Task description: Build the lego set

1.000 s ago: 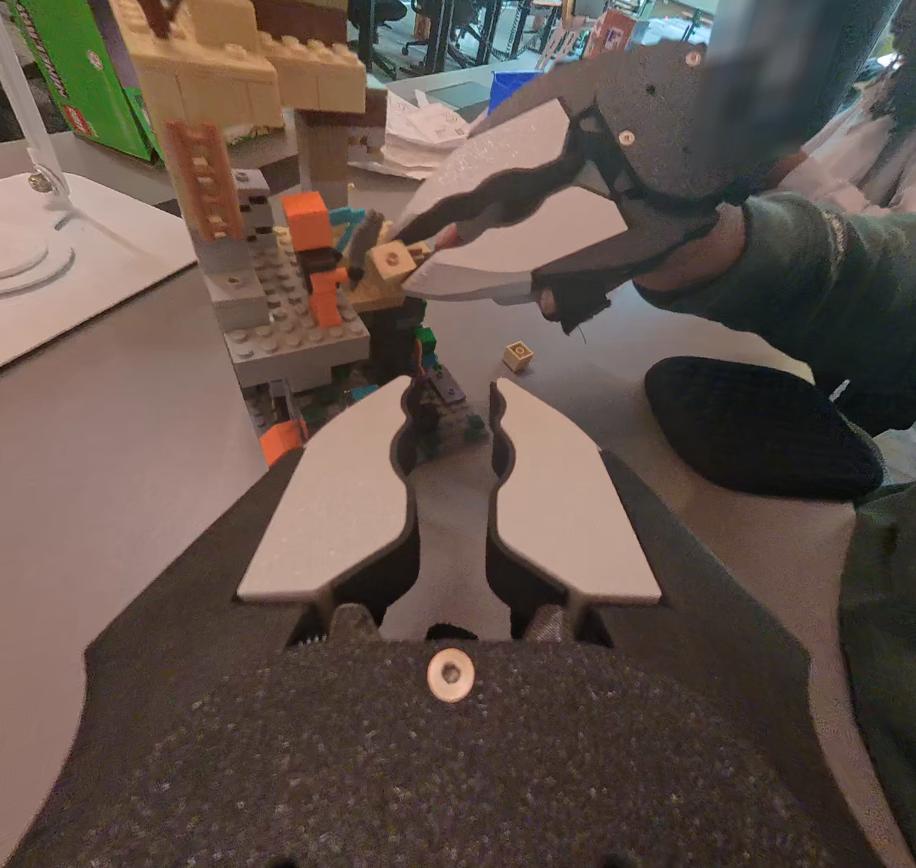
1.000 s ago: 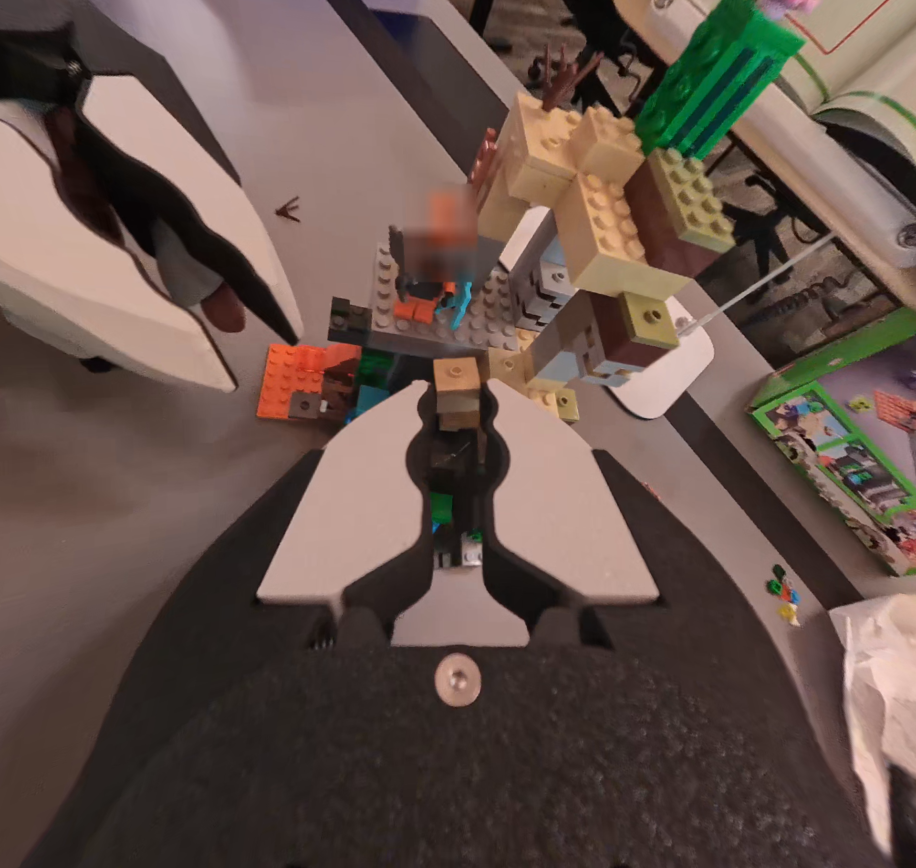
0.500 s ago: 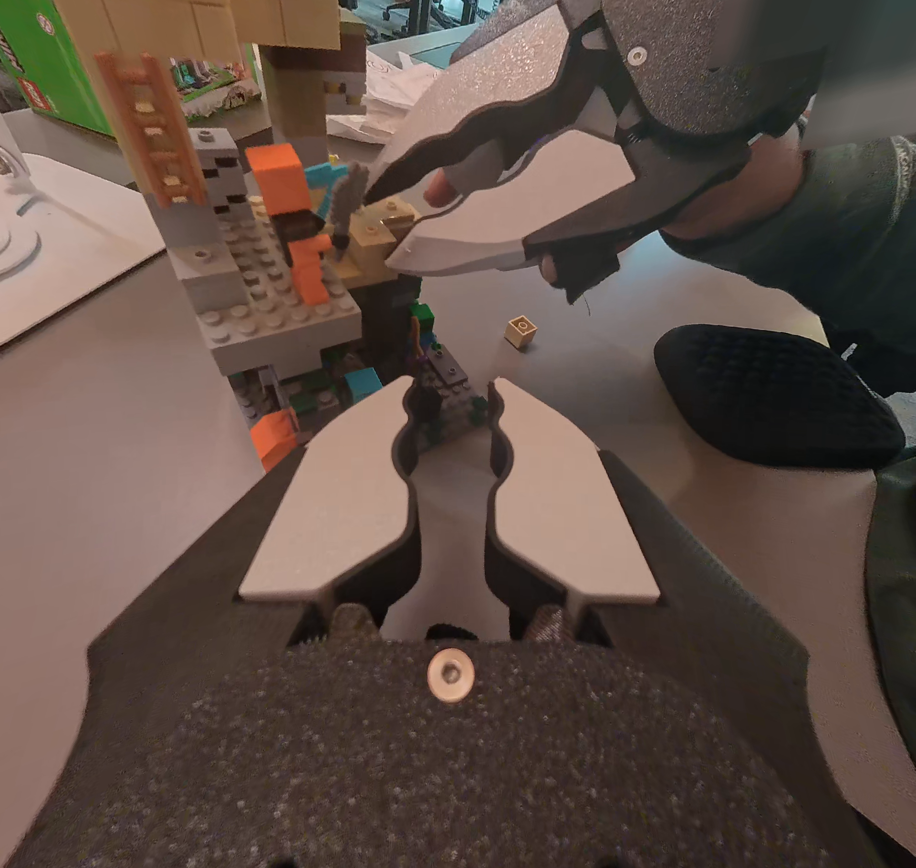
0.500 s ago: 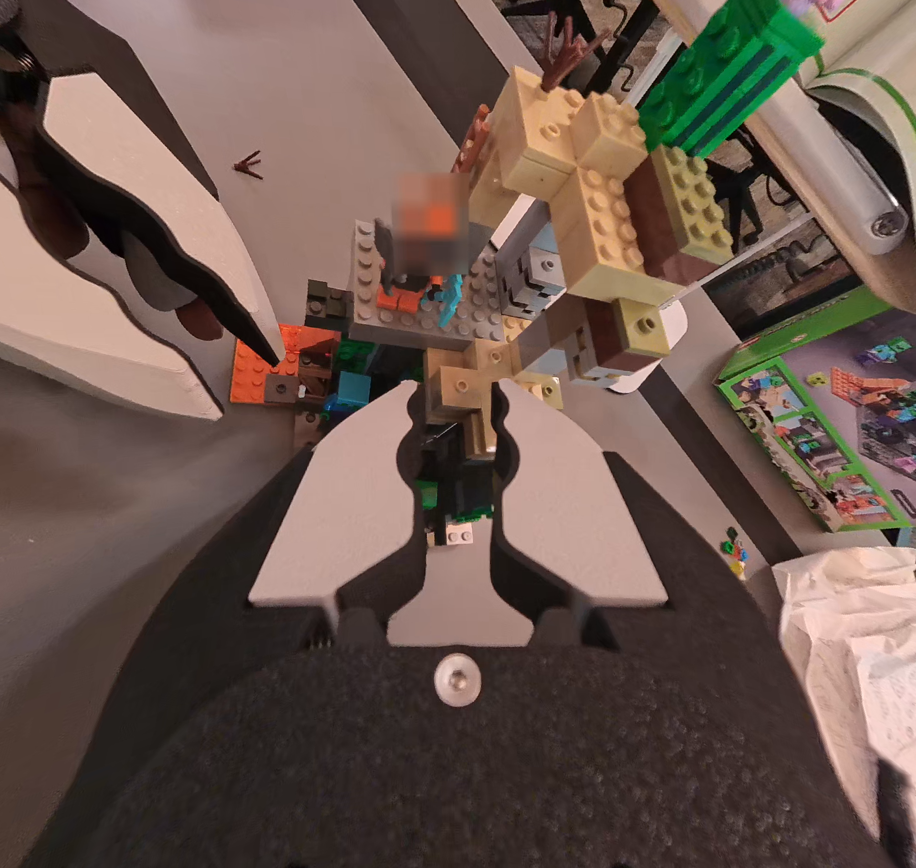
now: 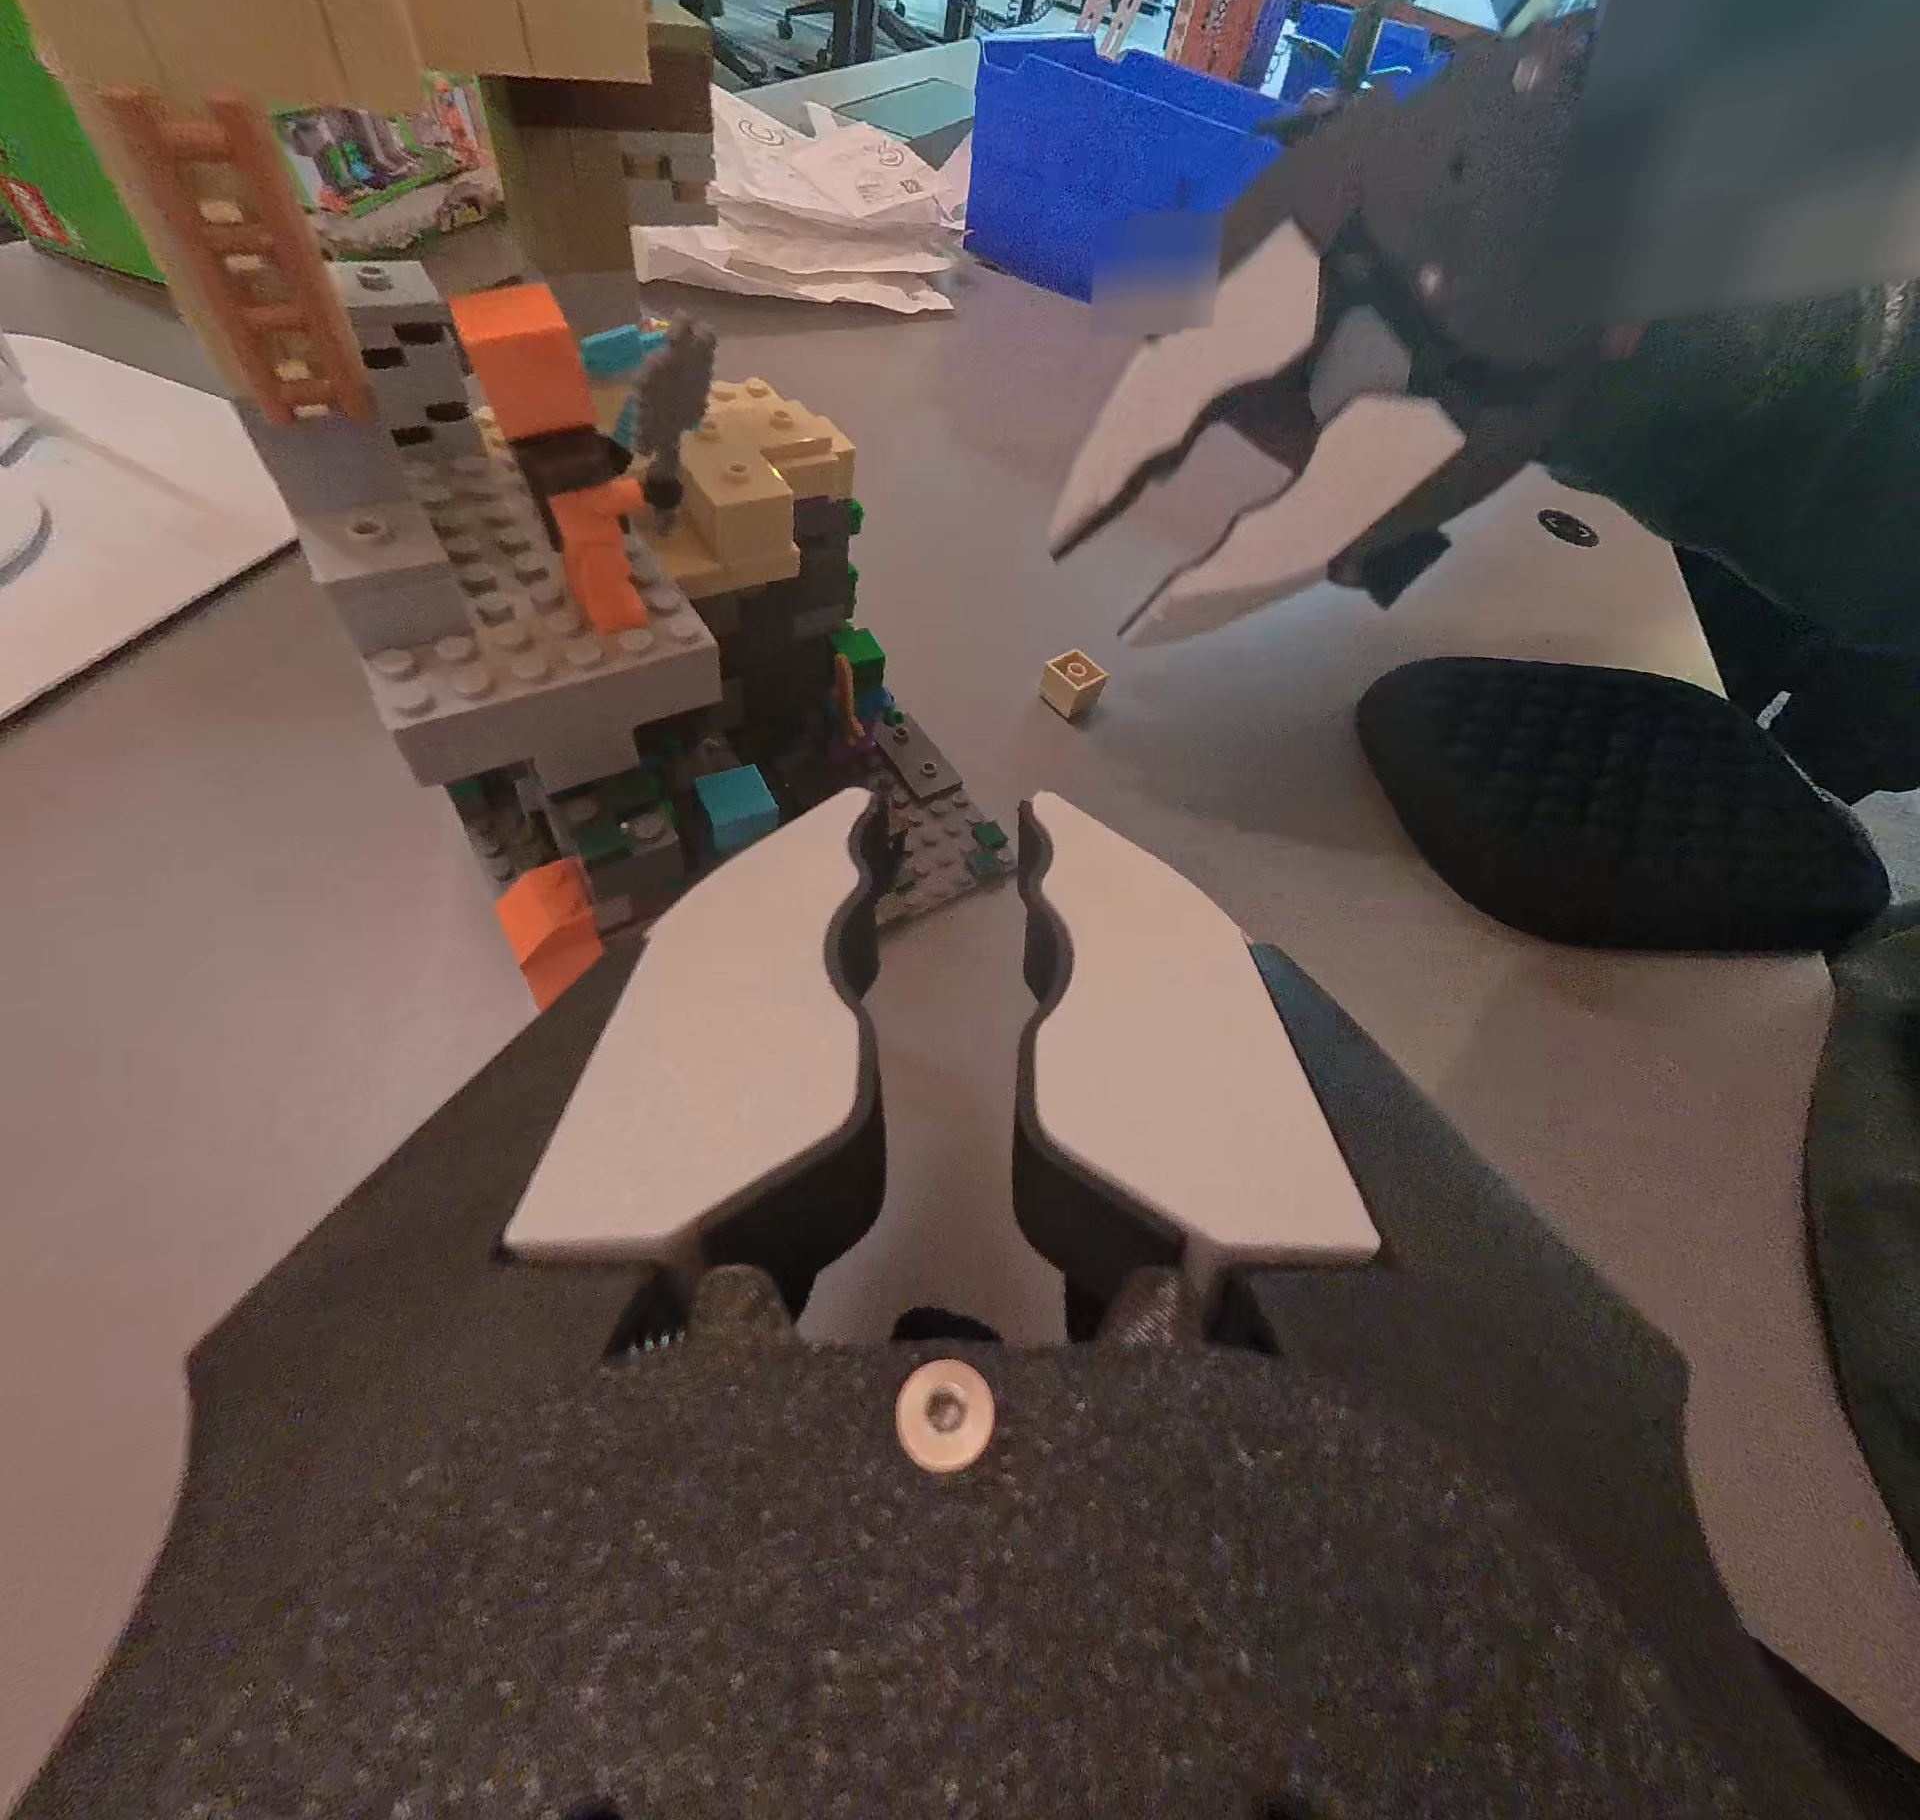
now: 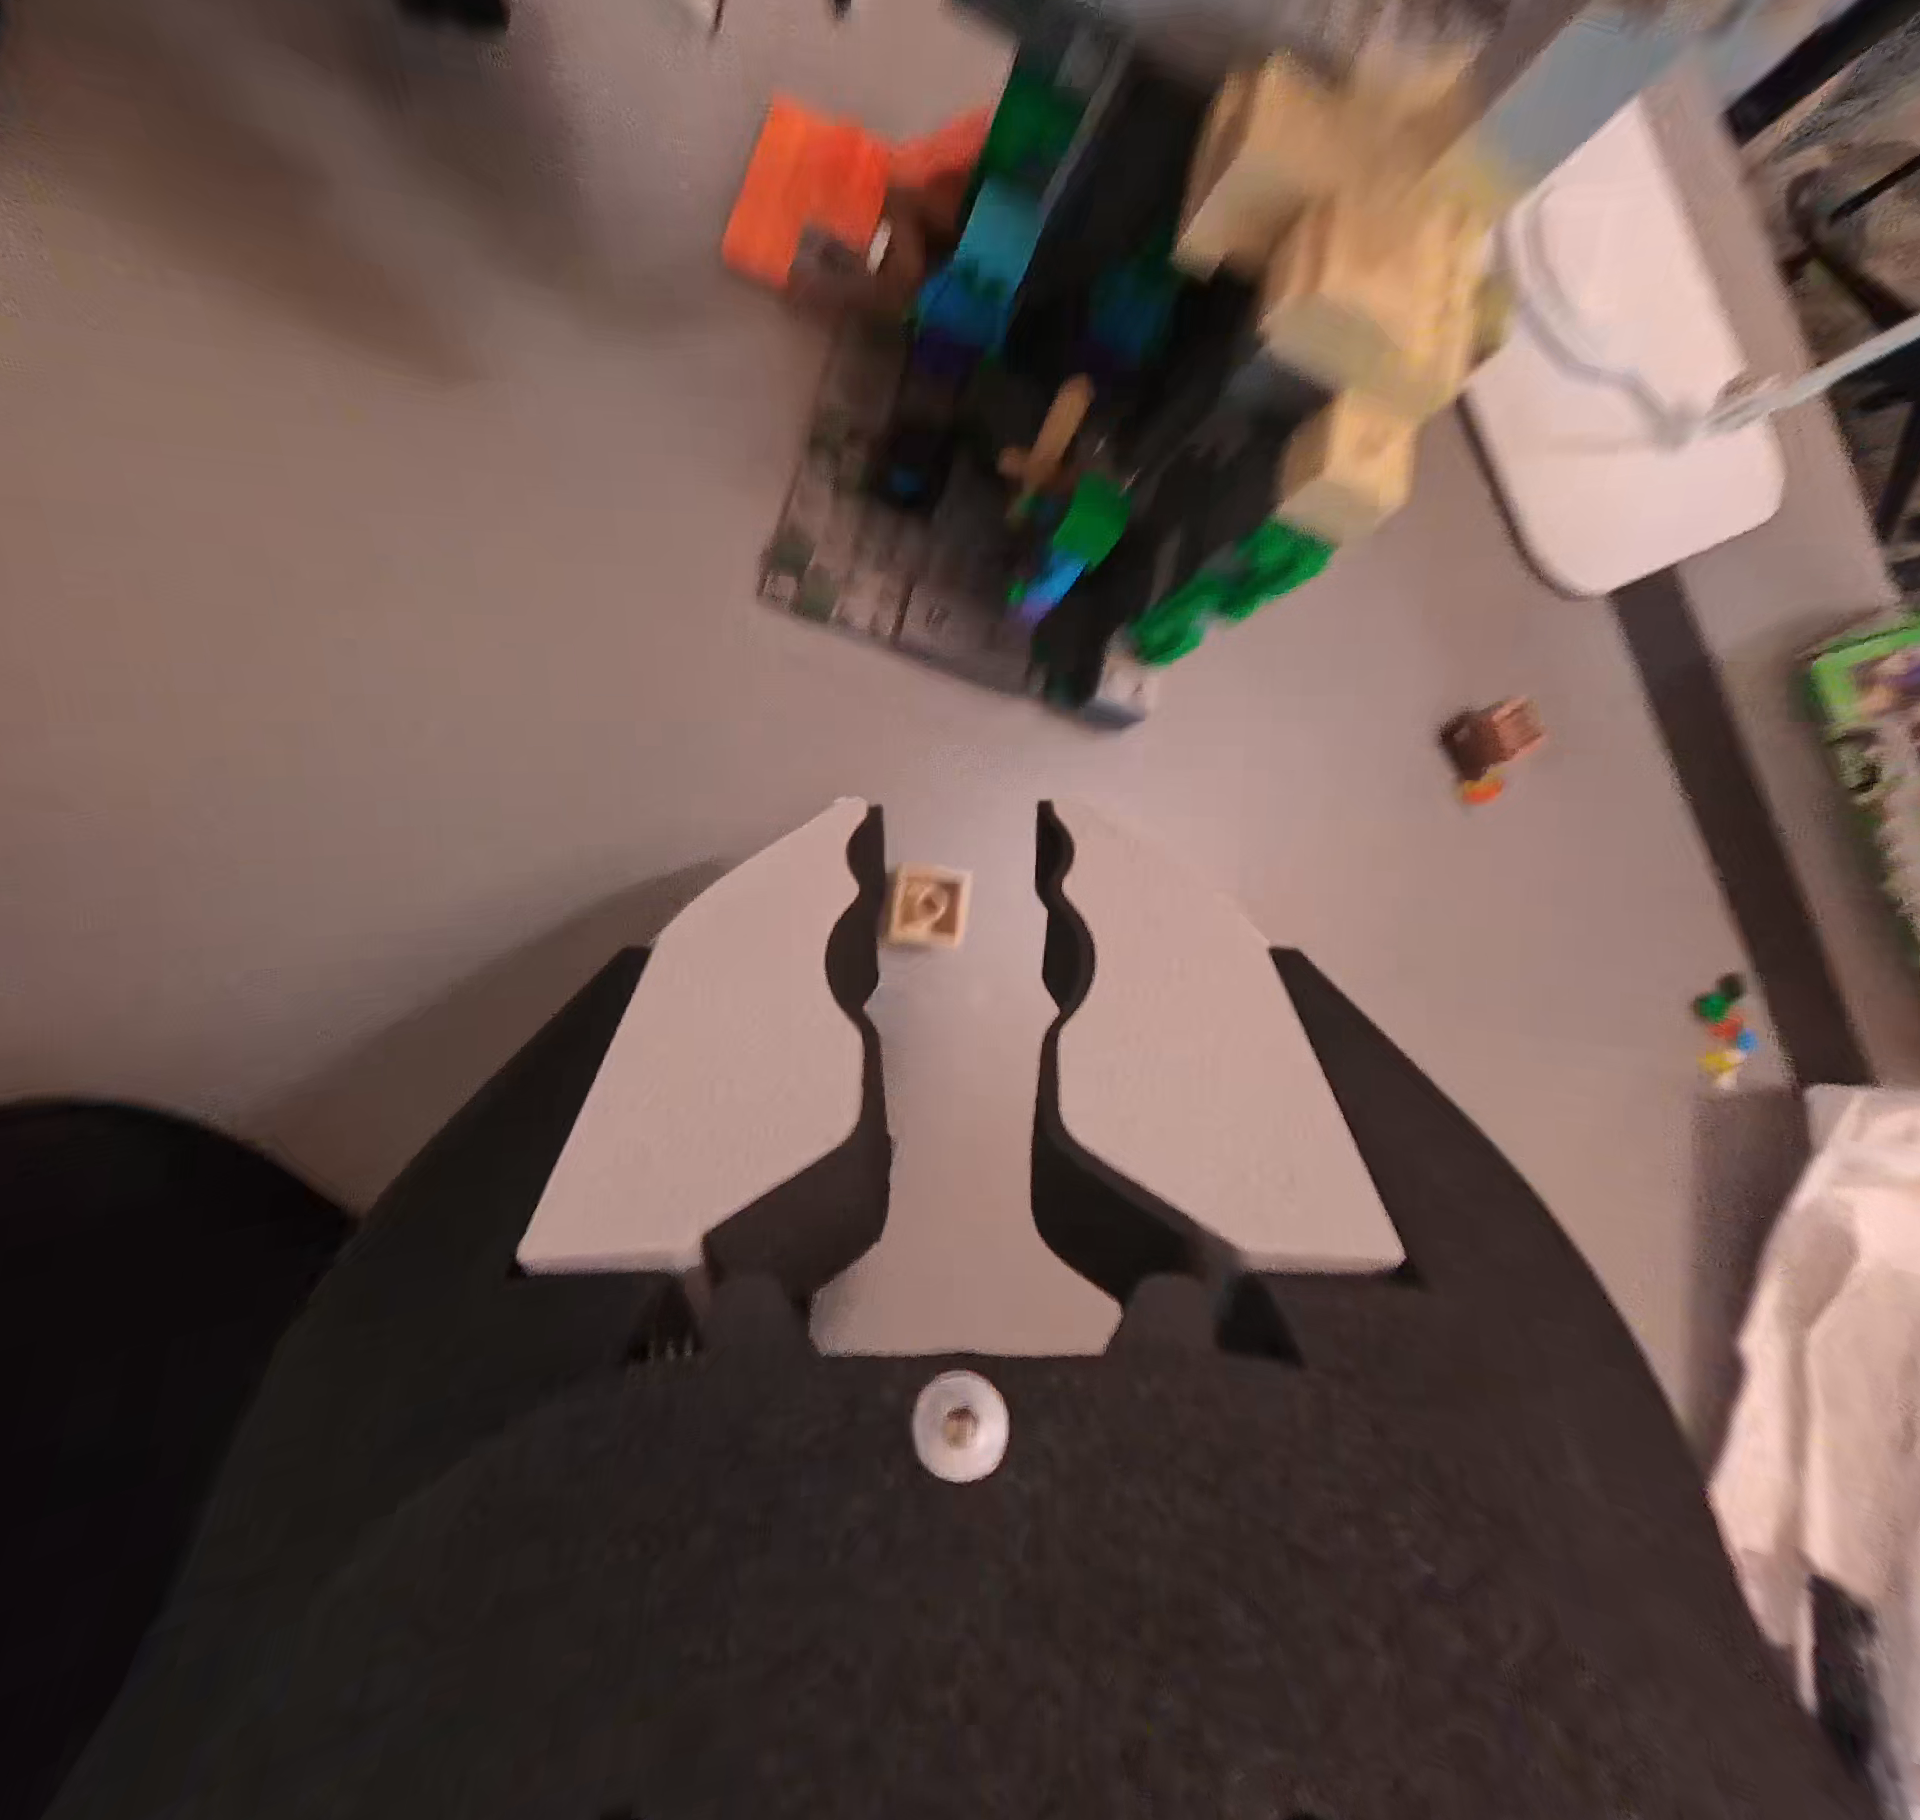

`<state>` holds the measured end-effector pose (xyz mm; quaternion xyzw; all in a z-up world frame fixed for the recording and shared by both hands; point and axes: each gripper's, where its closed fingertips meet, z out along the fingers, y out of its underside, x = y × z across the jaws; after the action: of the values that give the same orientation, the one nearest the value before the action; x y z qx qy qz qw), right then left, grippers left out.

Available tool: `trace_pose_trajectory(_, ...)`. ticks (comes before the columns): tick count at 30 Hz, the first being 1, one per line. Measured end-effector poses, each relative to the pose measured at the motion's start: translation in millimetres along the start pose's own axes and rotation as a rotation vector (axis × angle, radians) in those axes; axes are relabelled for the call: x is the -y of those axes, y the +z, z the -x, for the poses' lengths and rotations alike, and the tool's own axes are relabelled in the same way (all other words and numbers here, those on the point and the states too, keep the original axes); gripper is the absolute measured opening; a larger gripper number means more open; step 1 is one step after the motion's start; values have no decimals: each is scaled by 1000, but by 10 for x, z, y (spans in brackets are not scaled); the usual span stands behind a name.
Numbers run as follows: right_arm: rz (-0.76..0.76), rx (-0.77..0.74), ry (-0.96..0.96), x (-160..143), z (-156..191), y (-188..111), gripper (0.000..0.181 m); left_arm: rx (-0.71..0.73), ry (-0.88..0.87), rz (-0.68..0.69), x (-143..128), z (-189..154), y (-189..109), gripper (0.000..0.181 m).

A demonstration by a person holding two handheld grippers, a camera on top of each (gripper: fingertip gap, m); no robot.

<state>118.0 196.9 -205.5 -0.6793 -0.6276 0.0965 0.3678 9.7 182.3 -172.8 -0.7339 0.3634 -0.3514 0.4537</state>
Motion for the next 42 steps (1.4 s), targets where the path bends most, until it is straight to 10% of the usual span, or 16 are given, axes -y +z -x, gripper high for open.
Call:
trace_pose_trajectory(10,29,101,125,-357,115,191,16,-69,207,6,15,-399,144,26)
trace_pose_trajectory(26,-376,1103,895,944,871,-633,16,30,793,-280,276,-1084,-19,38)
trace_pose_trajectory(42,-416,1228,1027,993,969,-612,16,15,831,-293,193,-1223,-85,17)
